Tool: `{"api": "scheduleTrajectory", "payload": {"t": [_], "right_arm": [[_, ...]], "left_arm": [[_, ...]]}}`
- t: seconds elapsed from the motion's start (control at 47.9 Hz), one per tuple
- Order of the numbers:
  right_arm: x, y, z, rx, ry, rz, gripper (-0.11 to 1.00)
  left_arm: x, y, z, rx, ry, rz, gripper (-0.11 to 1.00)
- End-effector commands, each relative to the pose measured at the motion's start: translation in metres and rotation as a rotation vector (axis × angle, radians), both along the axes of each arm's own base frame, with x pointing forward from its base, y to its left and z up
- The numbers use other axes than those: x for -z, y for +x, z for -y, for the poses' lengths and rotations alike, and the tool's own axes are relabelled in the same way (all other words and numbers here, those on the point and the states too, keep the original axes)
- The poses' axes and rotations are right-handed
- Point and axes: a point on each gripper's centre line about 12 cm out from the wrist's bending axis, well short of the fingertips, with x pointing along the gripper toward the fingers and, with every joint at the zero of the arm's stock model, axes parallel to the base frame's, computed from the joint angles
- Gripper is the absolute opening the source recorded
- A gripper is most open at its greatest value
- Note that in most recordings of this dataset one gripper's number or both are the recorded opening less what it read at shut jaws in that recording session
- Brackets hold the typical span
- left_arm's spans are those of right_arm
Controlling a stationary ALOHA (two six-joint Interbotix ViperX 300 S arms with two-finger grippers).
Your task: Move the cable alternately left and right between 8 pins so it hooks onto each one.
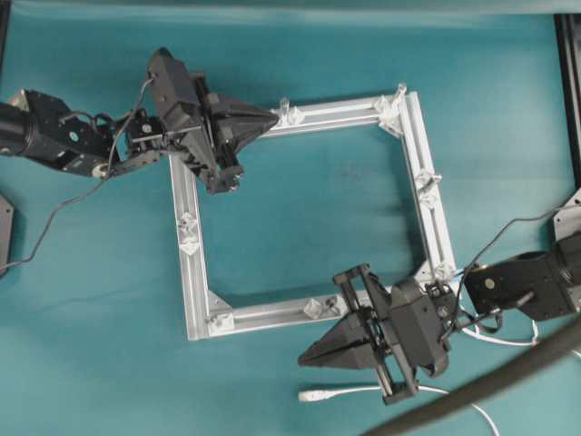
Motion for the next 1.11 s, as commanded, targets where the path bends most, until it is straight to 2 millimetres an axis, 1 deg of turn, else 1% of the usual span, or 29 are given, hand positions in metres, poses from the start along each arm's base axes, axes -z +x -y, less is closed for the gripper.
{"api": "scheduleTrajectory", "payload": {"t": [0.0,0.063,0.104,0.188,0.271,0.376,0.396,0.459,0.522,0.584,0.668,0.709,0.793,0.876,1.085], "right_arm": [[-0.018,0.003,-0.006,-0.004,0.035,0.044,0.00],[-0.027,0.005,-0.010,-0.006,0.020,0.004,0.00],[-0.029,0.006,-0.012,-0.005,-0.004,-0.059,0.00],[-0.026,0.006,-0.016,0.000,-0.062,-0.210,0.00],[-0.022,0.003,-0.021,0.003,-0.089,-0.319,0.00],[-0.022,0.000,-0.030,0.001,-0.050,-0.349,0.00],[-0.022,-0.001,-0.032,0.002,-0.037,-0.353,0.00],[-0.019,-0.001,-0.035,0.017,0.009,-0.376,0.00],[-0.015,-0.001,-0.035,0.030,0.036,-0.400,0.04],[-0.010,-0.002,-0.036,0.038,0.050,-0.422,0.10],[-0.002,-0.002,-0.038,0.043,0.055,-0.454,0.23],[0.001,-0.002,-0.038,0.047,0.055,-0.467,0.33],[0.007,-0.001,-0.039,0.051,0.050,-0.488,0.49],[0.012,0.001,-0.040,0.054,0.042,-0.503,0.59],[0.025,0.005,-0.044,0.053,0.029,-0.533,0.59]], "left_arm": [[-0.044,0.004,0.010,0.057,0.059,0.085,0.00],[-0.060,0.000,0.012,0.060,0.058,0.089,0.02],[-0.070,-0.004,0.014,0.064,0.056,0.085,0.01],[-0.086,-0.013,0.017,0.071,0.046,0.062,0.01],[-0.097,-0.023,0.021,0.077,0.033,0.033,0.01],[-0.105,-0.037,0.030,0.095,0.021,0.006,0.04],[-0.105,-0.039,0.032,0.100,0.019,0.001,0.06],[-0.104,-0.048,0.039,0.113,0.011,-0.016,0.16],[-0.101,-0.055,0.047,0.135,0.007,-0.031,0.28],[-0.097,-0.063,0.057,0.161,0.003,-0.044,0.39],[-0.095,-0.074,0.069,0.194,0.000,-0.059,0.49],[-0.093,-0.079,0.074,0.211,-0.001,-0.066,0.53],[-0.093,-0.090,0.081,0.232,-0.004,-0.079,0.63],[-0.091,-0.101,0.085,0.245,-0.007,-0.102,0.65],[-0.084,-0.128,0.093,0.283,0.037,-0.155,0.65]]}}
